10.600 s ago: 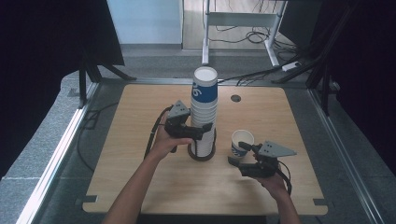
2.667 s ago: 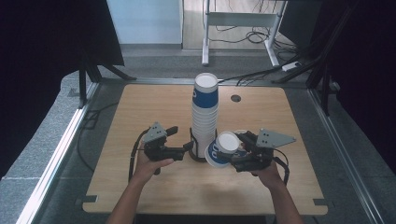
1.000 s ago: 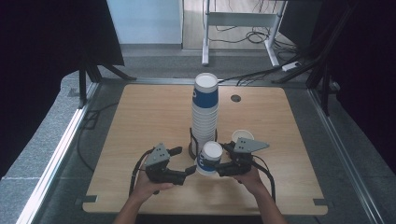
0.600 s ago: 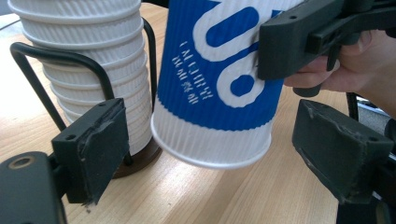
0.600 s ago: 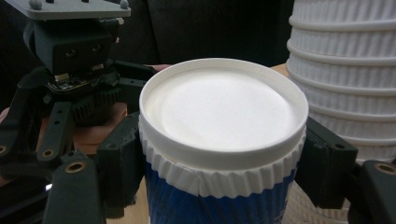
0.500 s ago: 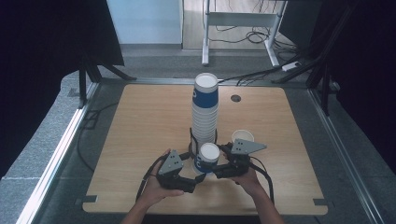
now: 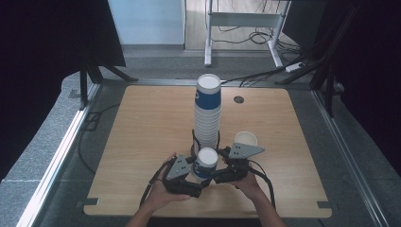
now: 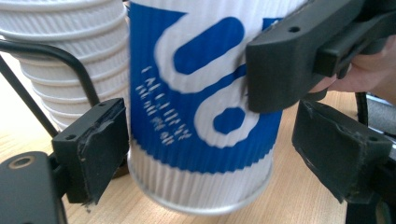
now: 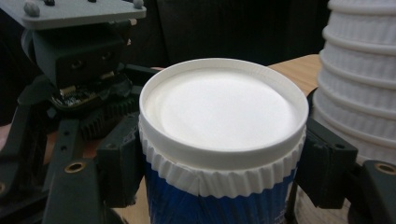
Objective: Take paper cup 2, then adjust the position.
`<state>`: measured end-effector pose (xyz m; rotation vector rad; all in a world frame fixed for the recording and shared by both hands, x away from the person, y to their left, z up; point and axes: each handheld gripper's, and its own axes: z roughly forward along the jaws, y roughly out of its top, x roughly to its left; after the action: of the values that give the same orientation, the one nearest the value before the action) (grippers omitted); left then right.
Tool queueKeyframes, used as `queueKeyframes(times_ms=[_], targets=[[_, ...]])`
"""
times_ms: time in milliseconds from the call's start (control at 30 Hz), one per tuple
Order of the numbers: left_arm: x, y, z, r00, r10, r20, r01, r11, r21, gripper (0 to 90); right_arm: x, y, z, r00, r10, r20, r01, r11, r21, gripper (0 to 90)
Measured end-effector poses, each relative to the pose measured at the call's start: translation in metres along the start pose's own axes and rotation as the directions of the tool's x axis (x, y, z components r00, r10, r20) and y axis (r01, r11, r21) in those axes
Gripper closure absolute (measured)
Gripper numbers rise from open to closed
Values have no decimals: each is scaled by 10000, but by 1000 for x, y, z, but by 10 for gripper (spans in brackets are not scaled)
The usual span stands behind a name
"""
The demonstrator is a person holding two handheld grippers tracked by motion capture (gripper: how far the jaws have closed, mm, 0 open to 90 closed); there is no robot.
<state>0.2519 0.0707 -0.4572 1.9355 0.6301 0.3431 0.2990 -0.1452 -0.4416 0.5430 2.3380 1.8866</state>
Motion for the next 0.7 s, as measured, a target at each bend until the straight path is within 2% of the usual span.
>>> queueKeyframes(times_ms=[100, 333, 400, 600, 700], targets=[[-2, -2, 3, 9998, 79, -192, -78, 10000, 42, 144, 1, 0, 2, 9999, 1, -108, 0, 10000, 54, 270], [-2, -5, 5, 9992, 202, -347, -193, 9995, 269, 180, 1, -2, 4, 9999, 20, -133, -16, 9995, 304, 265], [-1, -5, 5, 9982, 444, -414, -427, 9983, 408, 183, 0, -2, 5, 9999, 20, -153, -14, 9991, 419, 262], [-2, -6, 6, 9962, 709, -496, -680, 9959, 589, 187, -2, -5, 4, 9997, 239, -64, -236, 9986, 471, 246], [-4, -7, 8, 9941, 901, -608, -858, 9939, 695, 191, -3, -5, 4, 9998, 182, -77, -178, 9987, 483, 244]])
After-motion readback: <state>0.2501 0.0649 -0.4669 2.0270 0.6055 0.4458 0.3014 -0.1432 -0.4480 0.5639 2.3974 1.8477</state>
